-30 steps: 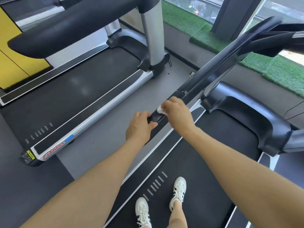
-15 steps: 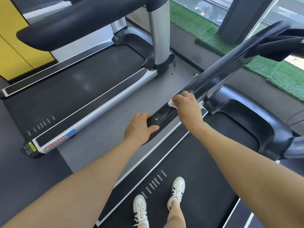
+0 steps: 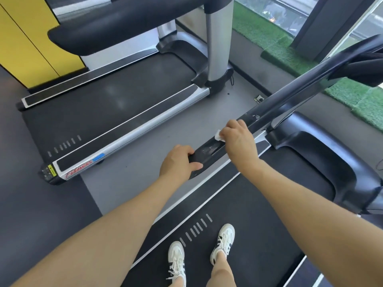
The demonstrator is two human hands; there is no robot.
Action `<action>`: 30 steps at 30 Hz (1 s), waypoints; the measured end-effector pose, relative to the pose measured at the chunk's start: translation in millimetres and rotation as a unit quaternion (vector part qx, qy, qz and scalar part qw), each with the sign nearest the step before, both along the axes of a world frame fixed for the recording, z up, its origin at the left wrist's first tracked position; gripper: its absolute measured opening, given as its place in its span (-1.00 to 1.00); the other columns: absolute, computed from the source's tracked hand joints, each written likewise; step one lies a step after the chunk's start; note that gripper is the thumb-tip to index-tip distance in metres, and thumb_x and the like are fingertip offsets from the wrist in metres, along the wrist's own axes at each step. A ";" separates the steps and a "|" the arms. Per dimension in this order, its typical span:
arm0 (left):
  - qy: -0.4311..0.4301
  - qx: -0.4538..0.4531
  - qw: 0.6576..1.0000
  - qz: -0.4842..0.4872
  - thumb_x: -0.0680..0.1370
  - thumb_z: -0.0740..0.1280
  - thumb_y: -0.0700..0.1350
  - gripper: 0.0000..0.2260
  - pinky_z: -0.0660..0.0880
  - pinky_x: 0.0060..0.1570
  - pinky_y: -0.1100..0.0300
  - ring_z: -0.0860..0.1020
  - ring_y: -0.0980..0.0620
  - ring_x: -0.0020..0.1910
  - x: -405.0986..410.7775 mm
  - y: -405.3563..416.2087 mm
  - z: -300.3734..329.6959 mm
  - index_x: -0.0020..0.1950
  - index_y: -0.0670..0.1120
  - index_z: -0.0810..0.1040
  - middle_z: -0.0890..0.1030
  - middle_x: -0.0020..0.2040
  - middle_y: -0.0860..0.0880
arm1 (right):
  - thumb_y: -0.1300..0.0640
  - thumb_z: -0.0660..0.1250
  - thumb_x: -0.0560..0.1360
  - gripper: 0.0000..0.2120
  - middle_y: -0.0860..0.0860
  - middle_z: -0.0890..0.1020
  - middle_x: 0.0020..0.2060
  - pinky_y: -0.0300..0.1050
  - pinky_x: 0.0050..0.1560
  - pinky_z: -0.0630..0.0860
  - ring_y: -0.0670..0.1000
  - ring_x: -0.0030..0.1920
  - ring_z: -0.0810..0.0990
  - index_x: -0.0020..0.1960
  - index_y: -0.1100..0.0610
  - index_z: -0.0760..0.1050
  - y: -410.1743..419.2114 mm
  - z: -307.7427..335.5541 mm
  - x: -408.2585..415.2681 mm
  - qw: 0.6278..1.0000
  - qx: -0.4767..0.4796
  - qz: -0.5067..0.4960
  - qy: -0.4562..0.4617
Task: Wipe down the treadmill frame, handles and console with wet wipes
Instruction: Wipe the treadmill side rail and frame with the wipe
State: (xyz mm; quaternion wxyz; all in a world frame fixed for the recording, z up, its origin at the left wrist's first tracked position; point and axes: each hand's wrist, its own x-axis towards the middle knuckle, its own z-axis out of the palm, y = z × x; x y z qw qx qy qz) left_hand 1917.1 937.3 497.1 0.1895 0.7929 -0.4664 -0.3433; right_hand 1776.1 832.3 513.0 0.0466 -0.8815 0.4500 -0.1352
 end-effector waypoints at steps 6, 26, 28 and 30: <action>-0.019 0.013 1.000 -0.003 0.47 0.44 -0.03 -0.76 0.40 -0.07 0.12 0.50 -0.07 0.01 -1.4 -3.4 4.3 0.10 -0.04 0.54 0.50 0.07 -0.05 | 0.33 0.30 0.18 -0.87 0.04 0.49 -0.40 -0.27 -0.39 0.31 0.09 -0.39 0.46 -0.36 0.16 0.59 46.9 -12.4 11.8 0.989 -0.005 0.143 -0.034; -0.005 0.007 1.000 -0.006 0.48 0.43 -0.01 -0.72 0.32 -0.06 0.16 0.44 -0.01 -0.01 -0.8 -0.7 6.8 0.15 -0.04 0.54 0.44 0.03 0.00 | 0.48 0.30 0.41 -0.79 0.14 0.54 -0.18 -0.09 -0.24 0.25 0.06 -0.17 0.30 -0.10 0.26 0.64 -16.9 -7.0 -6.3 0.999 0.034 -0.029 0.001; -0.007 0.009 1.000 -0.005 0.48 0.43 0.00 -0.72 0.35 -0.06 0.15 0.46 -0.02 0.01 -0.3 -1.0 5.6 0.15 -0.03 0.54 0.46 0.04 -0.01 | 0.45 0.38 0.34 -0.84 0.14 0.55 -0.26 -0.13 -0.27 0.27 0.12 -0.22 0.40 -0.20 0.24 0.65 2.3 -11.2 6.7 0.999 0.036 -0.024 -0.020; -0.007 0.007 1.000 -0.004 0.47 0.43 0.00 -0.72 0.36 -0.08 0.14 0.49 -0.05 0.03 -0.3 -1.3 4.3 0.14 -0.04 0.54 0.49 0.06 -0.02 | 0.39 0.38 0.24 -0.88 0.09 0.53 -0.36 -0.20 -0.37 0.29 0.13 -0.31 0.48 -0.33 0.21 0.61 30.1 -14.9 17.6 0.998 0.037 0.034 -0.050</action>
